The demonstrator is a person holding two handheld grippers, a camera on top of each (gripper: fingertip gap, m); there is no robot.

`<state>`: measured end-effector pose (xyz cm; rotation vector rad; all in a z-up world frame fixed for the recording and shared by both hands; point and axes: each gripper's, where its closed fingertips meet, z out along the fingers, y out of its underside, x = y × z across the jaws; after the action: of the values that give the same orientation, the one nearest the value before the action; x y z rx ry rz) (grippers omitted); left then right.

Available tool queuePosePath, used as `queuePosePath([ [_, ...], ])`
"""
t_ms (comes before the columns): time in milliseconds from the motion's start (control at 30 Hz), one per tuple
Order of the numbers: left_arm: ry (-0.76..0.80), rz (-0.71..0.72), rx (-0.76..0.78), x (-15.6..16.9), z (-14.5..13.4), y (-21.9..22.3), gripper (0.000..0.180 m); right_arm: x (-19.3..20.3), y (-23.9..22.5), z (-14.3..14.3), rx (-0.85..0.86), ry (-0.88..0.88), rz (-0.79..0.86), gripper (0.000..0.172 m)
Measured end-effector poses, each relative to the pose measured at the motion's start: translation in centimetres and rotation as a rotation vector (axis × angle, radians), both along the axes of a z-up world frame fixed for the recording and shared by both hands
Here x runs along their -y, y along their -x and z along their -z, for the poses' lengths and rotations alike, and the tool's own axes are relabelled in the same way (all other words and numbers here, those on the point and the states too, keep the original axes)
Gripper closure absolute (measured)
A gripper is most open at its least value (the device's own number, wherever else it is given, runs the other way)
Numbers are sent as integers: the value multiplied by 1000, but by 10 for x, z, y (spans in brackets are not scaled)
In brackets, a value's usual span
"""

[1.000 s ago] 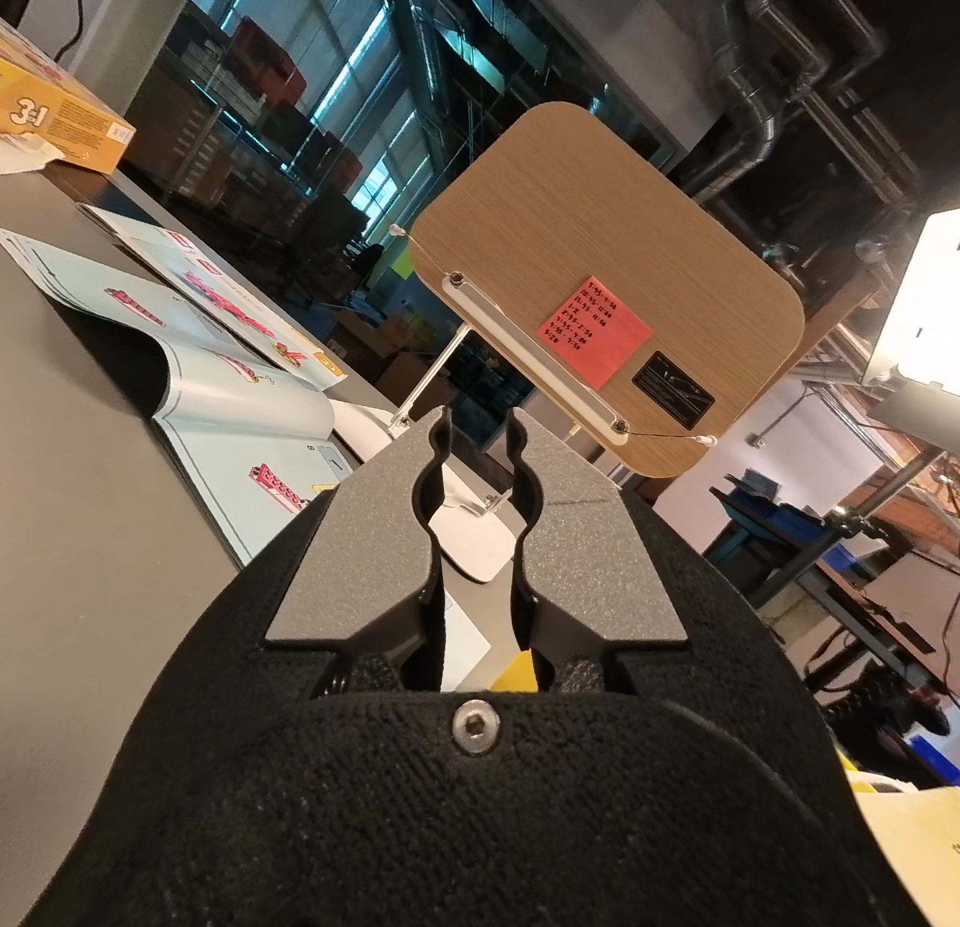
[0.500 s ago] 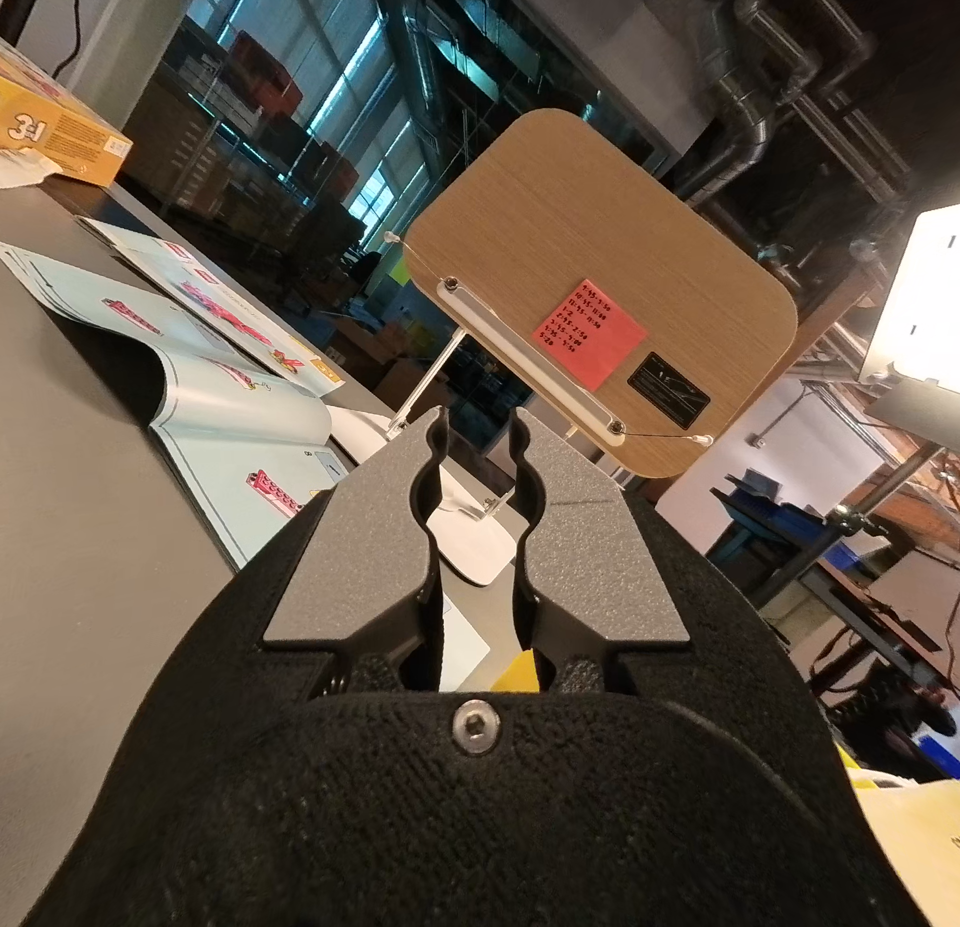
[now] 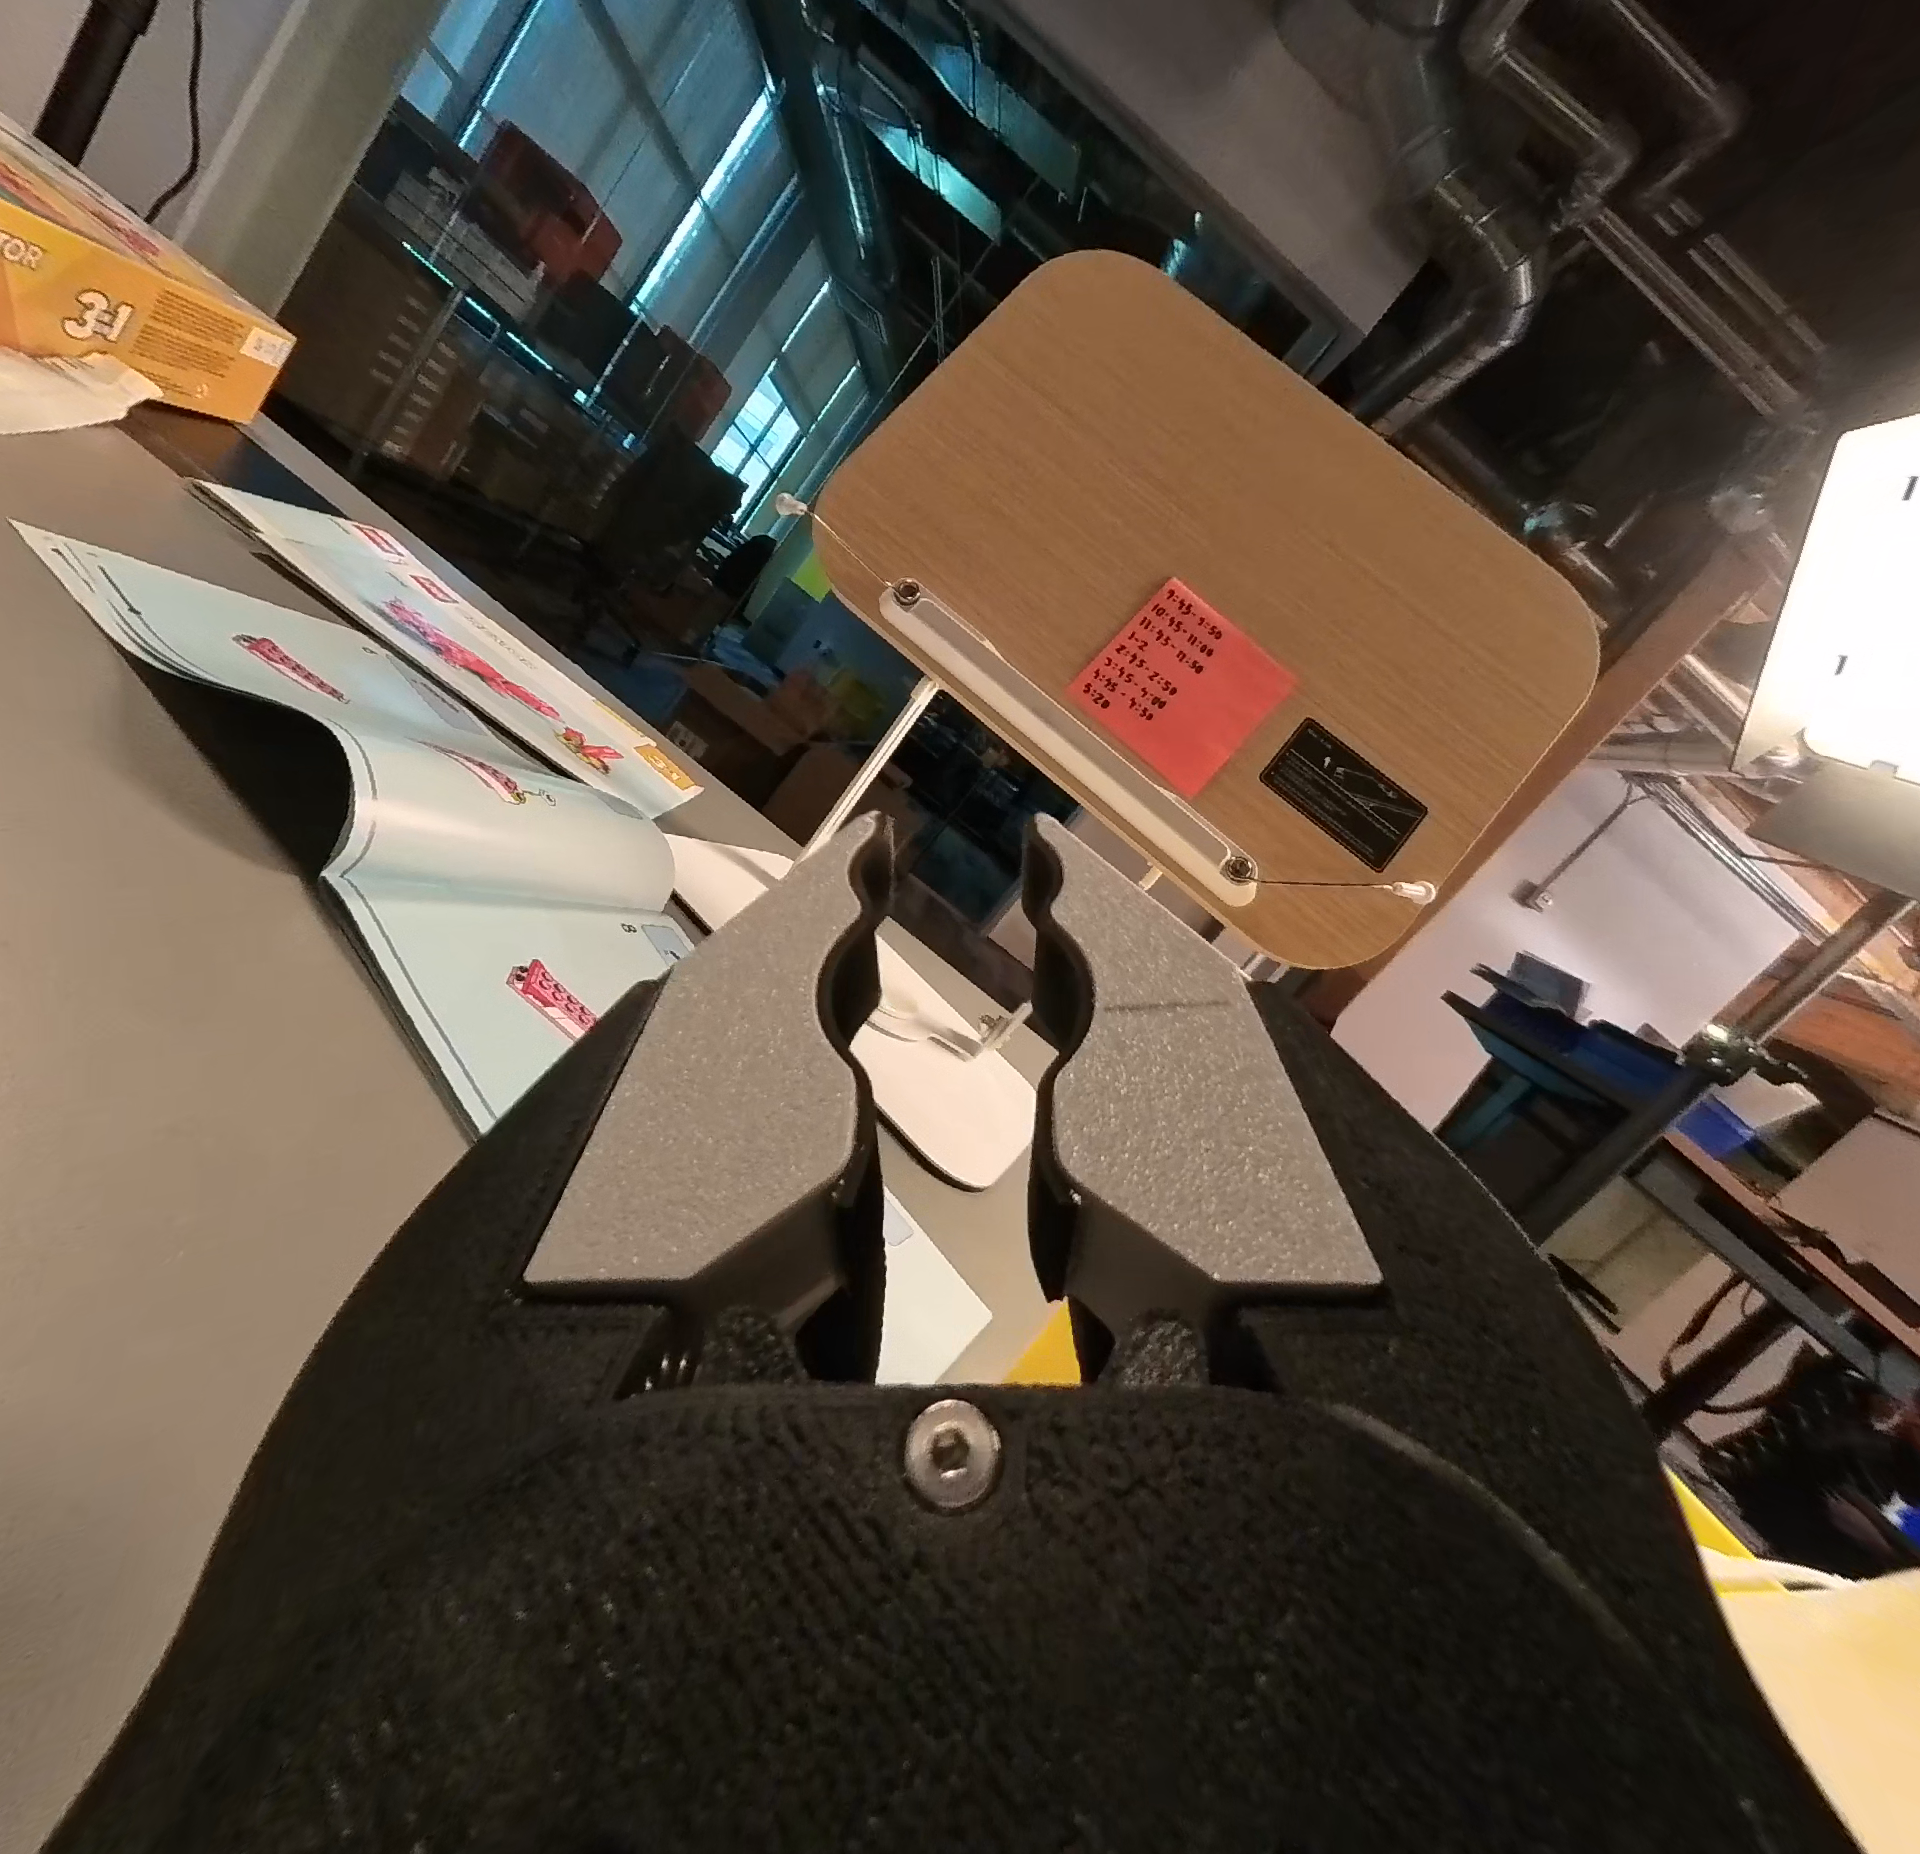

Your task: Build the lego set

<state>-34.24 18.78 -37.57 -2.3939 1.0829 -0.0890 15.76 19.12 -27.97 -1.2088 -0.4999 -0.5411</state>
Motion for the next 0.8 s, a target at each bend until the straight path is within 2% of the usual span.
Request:
queuePosePath([
  [33, -2, -19, 19, 0, -5, 2, 149, 0, 0, 0, -3, -1, -3, 149],
  [133, -32, -40, 55, 7, -21, 6, 141, 0, -1, -1, -11, -3, -4, 149],
  [267, -79, -44, 111, 26, -37, 5, 141, 1, -5, -3, -28, -13, 10, 149],
  [300, -88, -46, 121, 31, -39, 6, 142, 2, -5, -4, -36, -18, 7, 149],
  [433, -105, -41, 95, 49, -44, 17, 163, 6, -3, -9, -66, -43, -34, 149],
  [633, -50, -63, 42, 67, -45, 38, 166, 8, -25, -12, -100, -60, 35, 151],
  [800, -51, -81, 53, 73, -44, 41, 167, 15, -52, -17, -225, -87, 93, 167],
])
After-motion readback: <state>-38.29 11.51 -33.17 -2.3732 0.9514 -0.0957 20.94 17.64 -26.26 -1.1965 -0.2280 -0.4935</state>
